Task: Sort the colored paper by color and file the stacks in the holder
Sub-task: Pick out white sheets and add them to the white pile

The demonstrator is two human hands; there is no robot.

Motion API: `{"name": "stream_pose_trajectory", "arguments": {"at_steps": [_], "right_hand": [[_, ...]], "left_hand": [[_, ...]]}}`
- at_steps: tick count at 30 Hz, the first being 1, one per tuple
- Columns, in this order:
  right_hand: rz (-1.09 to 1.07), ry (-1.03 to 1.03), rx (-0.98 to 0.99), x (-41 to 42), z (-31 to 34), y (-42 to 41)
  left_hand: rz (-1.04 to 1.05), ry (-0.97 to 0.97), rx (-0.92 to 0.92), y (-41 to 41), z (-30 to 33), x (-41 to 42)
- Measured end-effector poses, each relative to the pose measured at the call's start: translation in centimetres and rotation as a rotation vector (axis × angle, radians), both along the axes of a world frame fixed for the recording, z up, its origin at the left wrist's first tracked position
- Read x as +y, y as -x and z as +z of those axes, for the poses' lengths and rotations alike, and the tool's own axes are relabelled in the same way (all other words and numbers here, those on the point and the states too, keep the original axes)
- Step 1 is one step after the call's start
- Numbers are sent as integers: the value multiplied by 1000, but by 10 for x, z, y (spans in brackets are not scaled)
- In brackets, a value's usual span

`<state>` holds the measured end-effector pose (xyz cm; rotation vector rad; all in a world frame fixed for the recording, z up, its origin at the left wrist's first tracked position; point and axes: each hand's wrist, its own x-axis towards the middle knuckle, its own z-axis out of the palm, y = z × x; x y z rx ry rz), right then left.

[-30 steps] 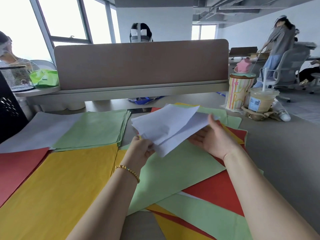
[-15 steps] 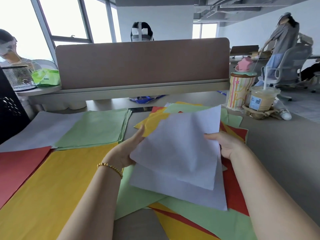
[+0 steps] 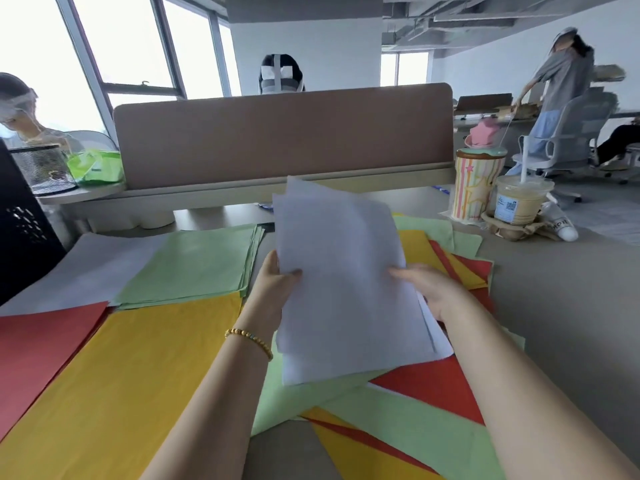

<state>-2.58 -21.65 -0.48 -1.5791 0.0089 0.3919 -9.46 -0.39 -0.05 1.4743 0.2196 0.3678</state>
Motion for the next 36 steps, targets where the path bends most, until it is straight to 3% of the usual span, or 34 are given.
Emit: {"name": "stream_pose_trajectory", "arguments": {"at_steps": [9, 14, 19, 23, 29, 33, 36], "right_hand": [[-186, -221, -428, 19, 66, 21], [-261, -191, -588, 29, 73, 42], [-293, -98, -543, 26, 48, 49], [-319, -88, -521, 34, 43, 53], [-196, -142, -550, 65, 66, 58], [-44, -165, -496, 89, 79, 53], [42, -57, -415, 116, 66, 48]], "left_hand": [[39, -50, -330, 11, 83, -19], [111, -118, -323, 26, 72, -17], [186, -115, -257, 37, 42, 2], [72, -50, -155, 42, 28, 7], [-63, -139, -66, 49, 57, 33], [3, -73, -46, 54, 68, 75], [151, 33, -43, 62, 67, 110]]}}
